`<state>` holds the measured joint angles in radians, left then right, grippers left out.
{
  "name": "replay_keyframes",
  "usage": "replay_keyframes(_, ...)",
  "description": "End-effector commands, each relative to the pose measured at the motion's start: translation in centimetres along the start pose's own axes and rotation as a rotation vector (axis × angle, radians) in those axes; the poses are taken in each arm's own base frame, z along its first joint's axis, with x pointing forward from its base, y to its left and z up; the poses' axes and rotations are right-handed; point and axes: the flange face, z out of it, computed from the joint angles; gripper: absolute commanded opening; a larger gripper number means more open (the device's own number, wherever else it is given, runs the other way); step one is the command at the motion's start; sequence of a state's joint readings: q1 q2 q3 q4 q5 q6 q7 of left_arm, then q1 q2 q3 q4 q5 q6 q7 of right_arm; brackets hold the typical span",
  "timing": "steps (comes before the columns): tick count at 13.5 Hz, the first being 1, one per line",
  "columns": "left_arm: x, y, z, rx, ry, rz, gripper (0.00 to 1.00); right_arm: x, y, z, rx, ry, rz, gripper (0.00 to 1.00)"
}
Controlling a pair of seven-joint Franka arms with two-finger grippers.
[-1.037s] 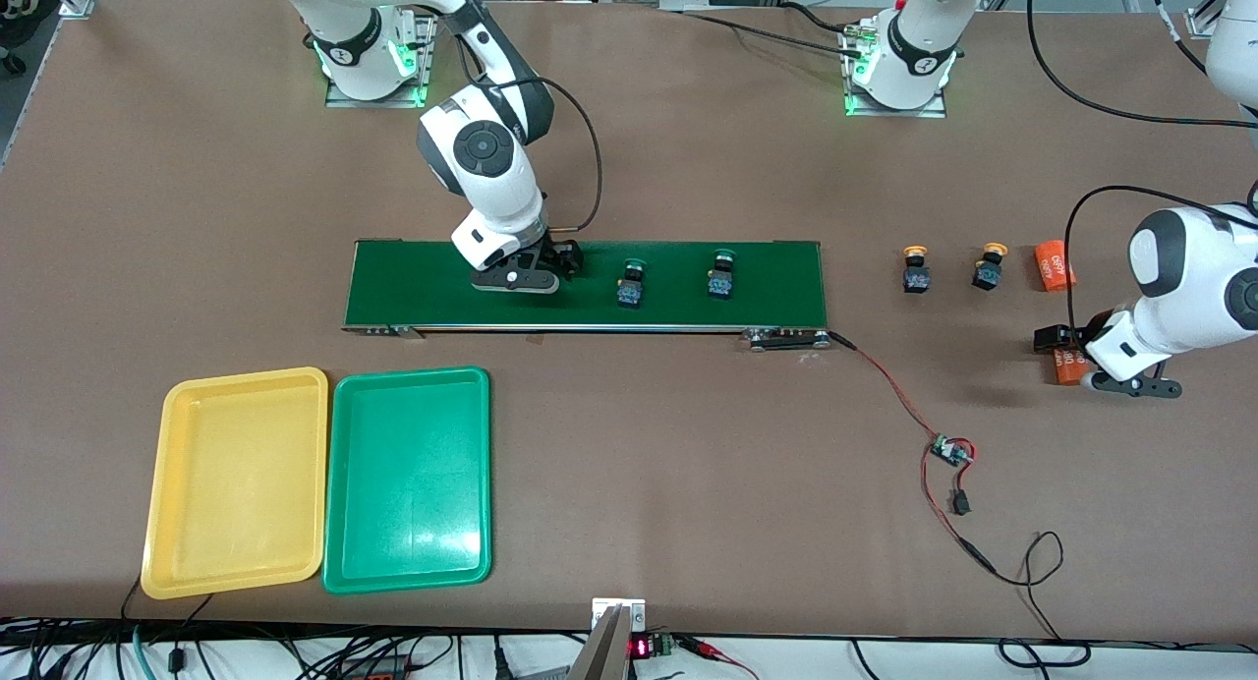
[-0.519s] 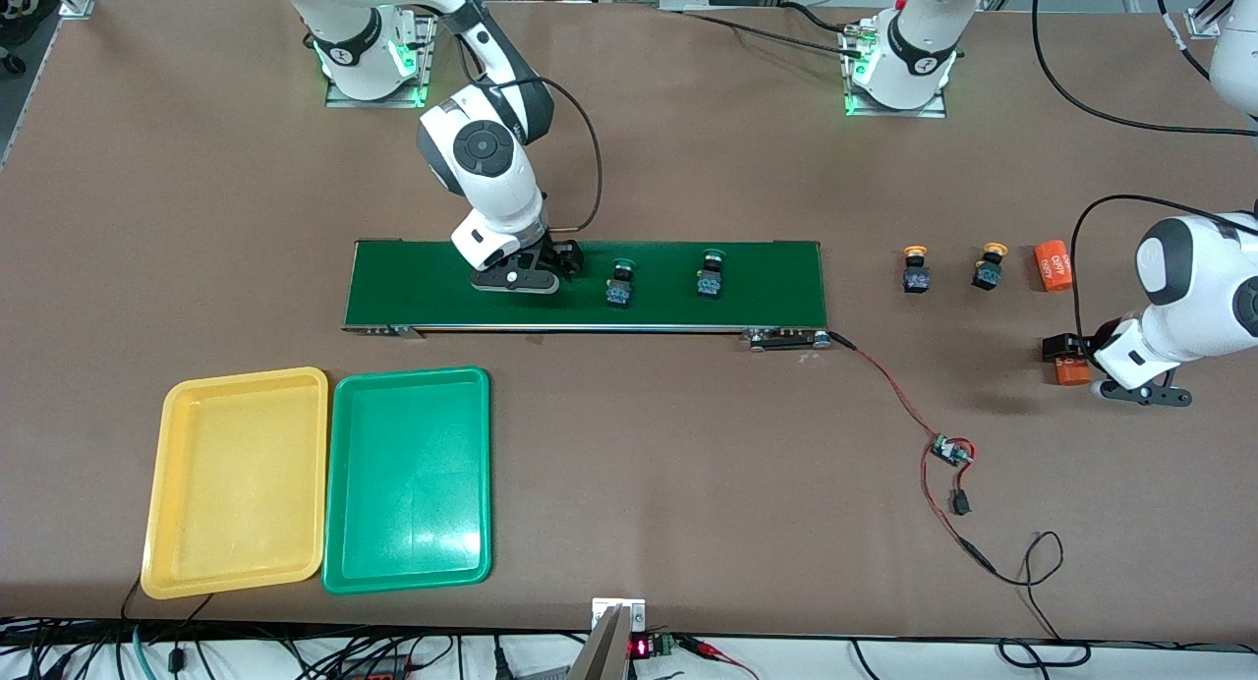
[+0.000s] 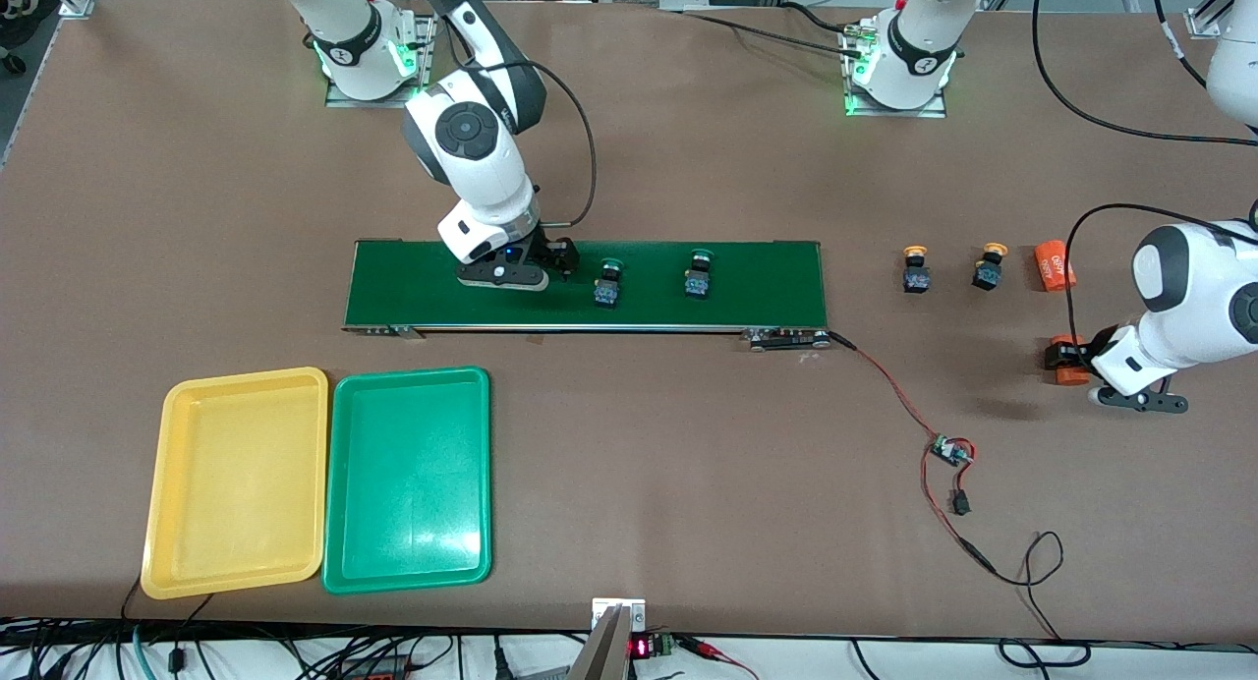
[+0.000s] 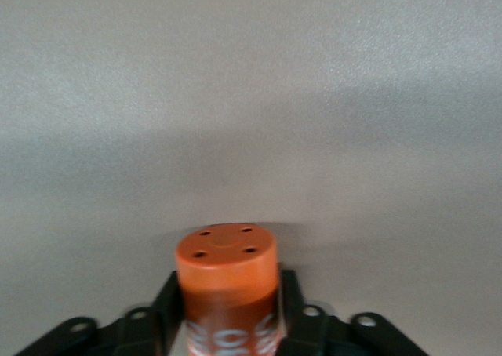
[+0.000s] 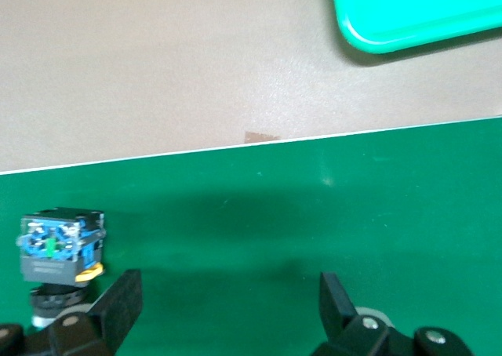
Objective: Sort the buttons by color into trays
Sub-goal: 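Carry the cylinder to the belt while the right gripper grasps a button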
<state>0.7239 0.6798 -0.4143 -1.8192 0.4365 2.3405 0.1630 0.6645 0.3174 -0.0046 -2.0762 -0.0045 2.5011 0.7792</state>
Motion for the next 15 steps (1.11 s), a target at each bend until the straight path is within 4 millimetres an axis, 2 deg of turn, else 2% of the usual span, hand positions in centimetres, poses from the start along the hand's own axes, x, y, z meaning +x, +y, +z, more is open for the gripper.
replay_keyframes(1,0.7,-0.2,-0.7,0.026,0.013,0.027,0.02,0.0,0.1,-0.6,0.001,-0.006,0.019,1.00)
replay_keyframes(3,1.0,0.9,-1.6,0.026,0.021,0.090,0.00,0.9,0.3,-1.1,-0.008,-0.016,0.046,1.00)
replay_keyframes(5,2.5,4.0,-4.4,0.026,0.059,0.249,0.00,1.4,-0.2,-1.5,-0.037,-0.044,0.043,1.00)
replay_keyframes(6,2.8,5.9,-5.7,0.026,0.047,0.298,0.00,1.4,-0.4,-1.4,-0.040,-0.047,0.043,1.00)
replay_keyframes(8,3.6,10.9,-8.3,0.030,0.007,0.381,0.00,1.6,-0.6,-1.6,-0.035,-0.043,0.048,1.00)
replay_keyframes(9,3.7,14.3,-9.0,0.037,-0.027,0.432,0.00,1.7,-0.6,-1.6,-0.036,-0.043,0.060,1.00)
replay_keyframes(12,2.6,25.9,-12.1,0.082,-0.111,0.598,0.00,1.8,-0.8,-1.2,-0.026,-0.055,0.107,1.00)
replay_keyframes(14,1.2,32.2,-12.8,0.097,-0.115,0.700,0.00,2.0,-1.2,-1.4,-0.009,-0.062,0.125,1.00)
replay_keyframes(15,0.7,36.2,-13.4,0.087,-0.100,0.779,0.00,1.9,-1.3,-1.5,0.000,-0.069,0.134,1.00)
